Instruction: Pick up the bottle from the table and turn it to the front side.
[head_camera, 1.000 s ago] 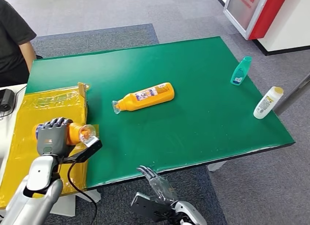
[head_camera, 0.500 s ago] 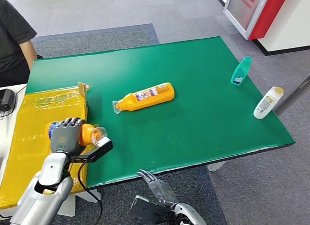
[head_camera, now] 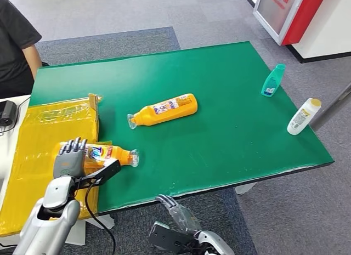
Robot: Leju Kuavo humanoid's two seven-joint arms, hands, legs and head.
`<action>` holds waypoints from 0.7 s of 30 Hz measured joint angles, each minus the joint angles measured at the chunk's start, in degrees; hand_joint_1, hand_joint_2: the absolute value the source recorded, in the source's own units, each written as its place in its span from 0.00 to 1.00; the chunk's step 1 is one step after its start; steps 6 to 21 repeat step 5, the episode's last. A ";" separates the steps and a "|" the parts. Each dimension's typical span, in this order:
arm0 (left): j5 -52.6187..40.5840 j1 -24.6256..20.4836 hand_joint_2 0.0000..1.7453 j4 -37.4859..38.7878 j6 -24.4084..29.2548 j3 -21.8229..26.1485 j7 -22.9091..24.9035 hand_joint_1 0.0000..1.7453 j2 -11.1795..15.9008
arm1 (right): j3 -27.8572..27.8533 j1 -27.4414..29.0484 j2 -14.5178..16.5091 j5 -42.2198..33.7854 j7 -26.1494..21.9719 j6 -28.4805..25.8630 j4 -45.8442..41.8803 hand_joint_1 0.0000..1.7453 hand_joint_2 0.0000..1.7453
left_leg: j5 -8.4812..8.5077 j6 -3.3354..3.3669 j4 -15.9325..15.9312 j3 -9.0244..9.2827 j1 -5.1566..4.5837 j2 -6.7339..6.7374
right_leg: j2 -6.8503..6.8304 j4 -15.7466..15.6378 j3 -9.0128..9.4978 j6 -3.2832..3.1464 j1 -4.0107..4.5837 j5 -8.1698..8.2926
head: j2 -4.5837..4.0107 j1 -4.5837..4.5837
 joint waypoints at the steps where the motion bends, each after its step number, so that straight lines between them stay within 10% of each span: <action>1: 0.00 0.10 1.00 -0.03 -0.09 0.61 -0.15 0.00 -0.27 | -0.01 0.04 -0.02 -0.01 0.00 0.00 -0.02 0.00 1.00 | 0.00 0.00 0.00 0.00 0.00 0.00 | 0.00 0.00 0.00 0.00 0.00 0.00 | 0.00 0.00; 21: 0.00 1.08 1.00 -1.07 0.26 3.28 -2.61 0.00 -1.74 | -0.04 0.42 -0.10 -0.01 0.21 0.00 -0.15 0.00 1.00 | 0.00 0.00 0.00 0.00 0.00 0.00 | 0.00 0.00 0.00 0.00 -0.01 0.00 | 0.00 0.00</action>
